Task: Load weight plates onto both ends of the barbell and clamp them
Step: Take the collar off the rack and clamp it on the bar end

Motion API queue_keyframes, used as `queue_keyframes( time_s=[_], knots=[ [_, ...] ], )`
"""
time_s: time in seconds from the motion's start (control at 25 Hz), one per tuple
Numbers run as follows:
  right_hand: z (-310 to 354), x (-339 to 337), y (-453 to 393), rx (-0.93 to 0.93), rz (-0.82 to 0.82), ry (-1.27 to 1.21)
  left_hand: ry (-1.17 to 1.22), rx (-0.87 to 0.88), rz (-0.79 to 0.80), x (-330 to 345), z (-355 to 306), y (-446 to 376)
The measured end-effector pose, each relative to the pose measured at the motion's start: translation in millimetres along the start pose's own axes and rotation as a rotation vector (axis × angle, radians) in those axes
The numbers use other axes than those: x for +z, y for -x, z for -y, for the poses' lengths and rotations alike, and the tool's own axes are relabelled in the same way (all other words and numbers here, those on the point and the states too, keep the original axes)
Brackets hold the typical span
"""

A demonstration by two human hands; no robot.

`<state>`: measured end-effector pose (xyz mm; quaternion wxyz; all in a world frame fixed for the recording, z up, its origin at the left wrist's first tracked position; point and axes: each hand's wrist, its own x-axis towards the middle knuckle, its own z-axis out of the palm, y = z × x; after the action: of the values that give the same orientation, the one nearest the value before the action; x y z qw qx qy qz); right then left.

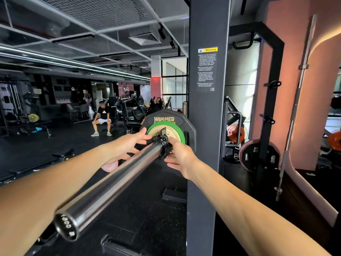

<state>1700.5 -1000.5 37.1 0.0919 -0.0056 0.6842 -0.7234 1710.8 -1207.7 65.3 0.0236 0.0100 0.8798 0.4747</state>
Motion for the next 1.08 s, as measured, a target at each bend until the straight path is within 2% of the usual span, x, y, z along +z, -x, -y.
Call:
queue_keyframes(
  time_s=[0.24, 0.56, 0.8, 0.96, 1.08],
  knots=[
    [1, 0, -18, 0.039, 0.027, 0.007, -0.02, 0.026, 0.067, 1, -5, -12],
    [11, 14, -19, 0.125, 0.003, -0.06, -0.06, 0.043, 0.041, 3, -18, -9],
    [2, 5, -22, 0.142, 0.048, -0.196, -0.052, 0.048, 0.014, 2, -17, -13],
    [-3, 6, -25, 0.174, 0.153, -0.428, -0.048, 0.053, -0.002, 1, -16, -14],
    [-3, 6, -26, 0.189, 0.151, -0.568, -0.054, 0.061, 0.002, -1, -16, -14]
  ],
)
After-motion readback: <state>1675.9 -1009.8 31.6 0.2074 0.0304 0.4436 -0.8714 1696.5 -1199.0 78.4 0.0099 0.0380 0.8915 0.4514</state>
